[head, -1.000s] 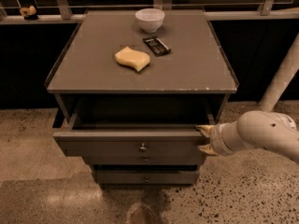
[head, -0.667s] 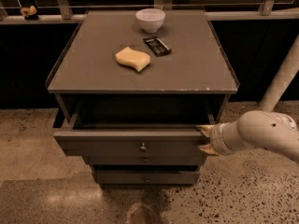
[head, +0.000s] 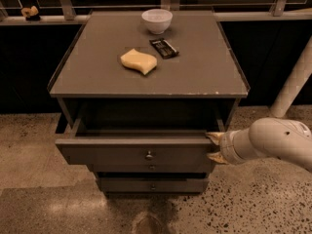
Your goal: Open top drawer
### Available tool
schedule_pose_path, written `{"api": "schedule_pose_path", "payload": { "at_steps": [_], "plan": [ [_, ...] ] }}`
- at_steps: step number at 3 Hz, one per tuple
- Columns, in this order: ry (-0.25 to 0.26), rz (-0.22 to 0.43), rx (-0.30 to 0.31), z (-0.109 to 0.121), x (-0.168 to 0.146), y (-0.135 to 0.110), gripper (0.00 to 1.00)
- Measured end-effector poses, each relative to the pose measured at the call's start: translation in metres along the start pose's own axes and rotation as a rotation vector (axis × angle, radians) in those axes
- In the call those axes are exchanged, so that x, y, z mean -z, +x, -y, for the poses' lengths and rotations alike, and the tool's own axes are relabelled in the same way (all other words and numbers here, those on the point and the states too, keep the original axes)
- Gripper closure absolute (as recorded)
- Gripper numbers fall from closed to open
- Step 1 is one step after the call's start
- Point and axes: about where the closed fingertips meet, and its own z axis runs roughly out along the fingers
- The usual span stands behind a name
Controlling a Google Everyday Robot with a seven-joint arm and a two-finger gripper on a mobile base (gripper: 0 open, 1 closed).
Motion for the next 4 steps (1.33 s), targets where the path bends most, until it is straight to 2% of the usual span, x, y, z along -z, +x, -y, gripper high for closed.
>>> {"api": "schedule_pose_path", "payload": {
  "at_steps": [2, 3, 4],
  "plan": [
    [0.0, 0.011, 0.037, -0.012, 0.001, -0.006, 1.0],
    [0.0, 0.011, 0.037, -0.011, 0.003, -0.006, 1.0],
    [-0.002, 0.017, 0.047, -0.021, 0.004, -0.007, 1.0]
  ]
}}
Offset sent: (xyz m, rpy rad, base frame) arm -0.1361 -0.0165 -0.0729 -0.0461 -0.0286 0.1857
